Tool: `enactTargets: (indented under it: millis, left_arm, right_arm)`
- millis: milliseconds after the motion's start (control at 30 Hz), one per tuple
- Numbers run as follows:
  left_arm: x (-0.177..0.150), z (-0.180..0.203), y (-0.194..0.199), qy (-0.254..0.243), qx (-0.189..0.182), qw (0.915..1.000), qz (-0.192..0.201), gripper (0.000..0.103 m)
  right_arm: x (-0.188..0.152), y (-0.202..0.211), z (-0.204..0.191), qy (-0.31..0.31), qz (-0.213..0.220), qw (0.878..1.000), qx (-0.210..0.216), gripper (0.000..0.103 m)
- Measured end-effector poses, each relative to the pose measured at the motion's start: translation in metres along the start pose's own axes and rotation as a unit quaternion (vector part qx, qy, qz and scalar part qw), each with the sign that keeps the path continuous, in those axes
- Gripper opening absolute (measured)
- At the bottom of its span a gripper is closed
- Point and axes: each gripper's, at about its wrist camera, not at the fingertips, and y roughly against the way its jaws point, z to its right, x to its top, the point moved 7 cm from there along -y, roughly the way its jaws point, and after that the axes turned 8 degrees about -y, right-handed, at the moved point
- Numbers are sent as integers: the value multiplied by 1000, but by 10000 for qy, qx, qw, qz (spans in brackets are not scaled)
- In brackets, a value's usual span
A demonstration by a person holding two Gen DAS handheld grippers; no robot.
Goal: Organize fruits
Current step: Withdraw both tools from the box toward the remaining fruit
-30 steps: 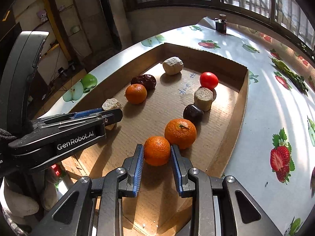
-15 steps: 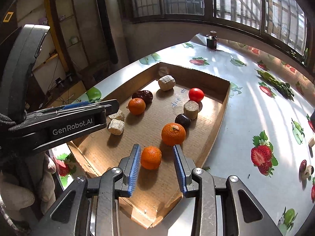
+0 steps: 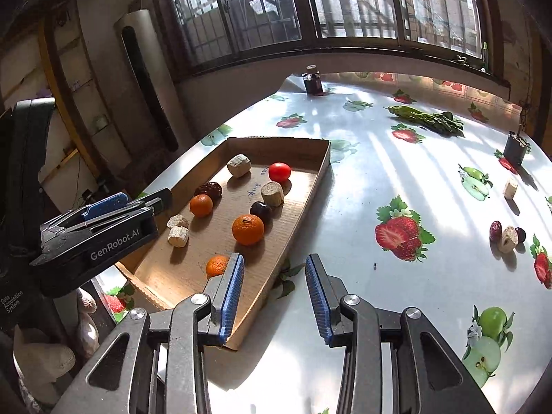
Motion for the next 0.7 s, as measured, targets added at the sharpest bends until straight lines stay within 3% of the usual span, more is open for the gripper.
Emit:
enactTargets:
  millis: [700]
  left_arm:
    - [4,45,18,-499,-38,9987,114,67]
  right_arm:
    - [-6,17,35,-404,126,9991,56,42]
